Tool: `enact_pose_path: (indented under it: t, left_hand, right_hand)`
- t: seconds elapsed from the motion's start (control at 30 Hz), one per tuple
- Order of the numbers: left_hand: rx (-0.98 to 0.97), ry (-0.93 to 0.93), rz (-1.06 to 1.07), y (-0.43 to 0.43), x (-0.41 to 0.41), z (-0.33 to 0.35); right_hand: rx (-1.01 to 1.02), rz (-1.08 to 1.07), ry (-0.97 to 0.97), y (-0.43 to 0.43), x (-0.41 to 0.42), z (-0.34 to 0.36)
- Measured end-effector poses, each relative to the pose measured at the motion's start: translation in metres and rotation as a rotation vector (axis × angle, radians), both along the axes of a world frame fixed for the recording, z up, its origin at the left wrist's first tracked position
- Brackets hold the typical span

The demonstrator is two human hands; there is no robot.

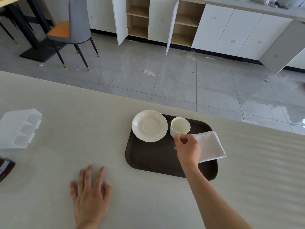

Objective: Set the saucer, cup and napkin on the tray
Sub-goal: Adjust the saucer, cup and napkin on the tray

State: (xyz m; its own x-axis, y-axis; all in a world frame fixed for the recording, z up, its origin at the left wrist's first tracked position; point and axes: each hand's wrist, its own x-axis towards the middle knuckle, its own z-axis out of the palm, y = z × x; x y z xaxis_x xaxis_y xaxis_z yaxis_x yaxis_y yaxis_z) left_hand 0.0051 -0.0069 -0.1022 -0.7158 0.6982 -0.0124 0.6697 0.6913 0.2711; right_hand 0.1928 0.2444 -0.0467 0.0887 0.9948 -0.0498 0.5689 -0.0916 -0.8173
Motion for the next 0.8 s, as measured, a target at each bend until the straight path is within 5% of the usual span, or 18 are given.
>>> enact_pose_path:
  t: [0.5,0.8]
  left_hand:
    - [0.022,-0.024,0.007,0.003,0.004,0.012]
    - [0.041,-0.049,0.041,0.006,0.013,0.026]
  right_hand:
    - [-0.056,0.032,0.042,0.0,0.008,0.0]
    - [-0.129,0.008,-0.048,0.002,0.085,0.009]
